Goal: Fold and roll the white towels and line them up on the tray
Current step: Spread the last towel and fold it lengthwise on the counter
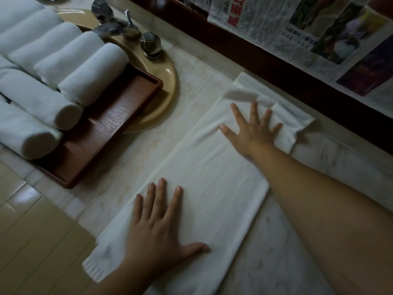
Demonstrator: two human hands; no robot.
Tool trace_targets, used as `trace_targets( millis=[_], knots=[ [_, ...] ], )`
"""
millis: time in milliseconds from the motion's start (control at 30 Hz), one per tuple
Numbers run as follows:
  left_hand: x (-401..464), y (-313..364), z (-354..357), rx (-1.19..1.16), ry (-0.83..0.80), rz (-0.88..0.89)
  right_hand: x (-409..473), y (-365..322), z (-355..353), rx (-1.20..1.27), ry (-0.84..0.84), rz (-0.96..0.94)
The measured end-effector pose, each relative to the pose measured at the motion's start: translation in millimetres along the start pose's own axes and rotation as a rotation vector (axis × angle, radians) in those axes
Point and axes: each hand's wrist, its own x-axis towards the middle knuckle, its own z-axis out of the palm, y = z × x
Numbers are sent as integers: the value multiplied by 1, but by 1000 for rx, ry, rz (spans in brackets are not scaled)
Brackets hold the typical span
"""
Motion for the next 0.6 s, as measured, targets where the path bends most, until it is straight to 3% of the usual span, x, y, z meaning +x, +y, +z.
trace_targets(
  millis=[333, 467, 600],
  knots=[
    [-16, -4, 4, -2, -19, -1, 3, 3, -8, 1, -16, 12],
    [-15, -3, 3, 8, -34, -1, -46, -32, 1, 125, 16, 0],
    [-16, -4, 2, 34, -34, -1, -102, -57, 36, 48, -49, -83]
  ],
)
